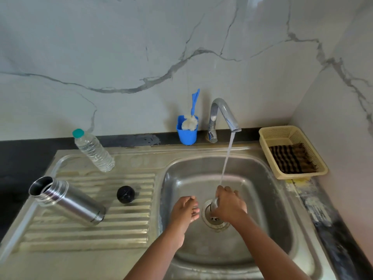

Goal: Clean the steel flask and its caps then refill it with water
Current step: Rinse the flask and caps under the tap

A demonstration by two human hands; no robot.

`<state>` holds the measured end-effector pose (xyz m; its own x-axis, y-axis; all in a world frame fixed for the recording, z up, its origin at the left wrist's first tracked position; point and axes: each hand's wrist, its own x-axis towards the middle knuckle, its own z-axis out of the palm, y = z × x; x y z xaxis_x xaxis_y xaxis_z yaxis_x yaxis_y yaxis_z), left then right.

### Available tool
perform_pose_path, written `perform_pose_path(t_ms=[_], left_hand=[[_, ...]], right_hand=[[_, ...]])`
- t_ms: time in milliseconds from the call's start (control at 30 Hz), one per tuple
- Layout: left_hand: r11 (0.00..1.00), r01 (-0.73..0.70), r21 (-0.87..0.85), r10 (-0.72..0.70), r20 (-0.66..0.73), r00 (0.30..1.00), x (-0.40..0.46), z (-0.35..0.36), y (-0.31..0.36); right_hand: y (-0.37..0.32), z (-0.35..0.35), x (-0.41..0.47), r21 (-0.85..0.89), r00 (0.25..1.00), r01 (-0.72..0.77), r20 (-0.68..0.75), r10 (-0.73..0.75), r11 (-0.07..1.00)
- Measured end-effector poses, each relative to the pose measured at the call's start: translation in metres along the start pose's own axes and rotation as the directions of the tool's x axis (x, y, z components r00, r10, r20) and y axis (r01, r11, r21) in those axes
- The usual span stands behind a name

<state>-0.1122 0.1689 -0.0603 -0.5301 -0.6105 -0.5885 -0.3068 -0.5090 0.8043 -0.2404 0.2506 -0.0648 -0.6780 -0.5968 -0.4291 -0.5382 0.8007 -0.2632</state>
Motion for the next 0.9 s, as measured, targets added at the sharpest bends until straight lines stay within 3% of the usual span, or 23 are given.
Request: perform_pose_path(t_ms=[167, 367, 633, 900], left_hand=[[0.992, -0.122, 0.018, 0.123, -0.095, 0.988, -0.015, -0.049, 0.0], [0.97, -0.164, -0.178, 0.109, -0.282, 0.953, -0.041, -0.105, 0.006], [0.989, -0.117, -0.094, 0.067, -0.426, 0.902, -0.051, -0.185, -0.019], [0.991, -0.077, 0.105, 0.118, -0.485, 0.867, -0.044, -0.197, -0.023]], right_hand=[[-0.04, 0.017, -0.013, 0.144, 0.971, 0.234, -0.075, -0.225, 0.961], [-0.119, 0.042, -0.033, 0.229, 0.809, 0.588, -0.188, -0.557, 0.776], [-0.176, 0.086, -0.041, 0.171, 0.711, 0.695, -0.019, -0.703, 0.698], [-0.182, 0.112, -0.038, 0.169, 0.682, 0.725, -0.043, -0.73, 0.668]])
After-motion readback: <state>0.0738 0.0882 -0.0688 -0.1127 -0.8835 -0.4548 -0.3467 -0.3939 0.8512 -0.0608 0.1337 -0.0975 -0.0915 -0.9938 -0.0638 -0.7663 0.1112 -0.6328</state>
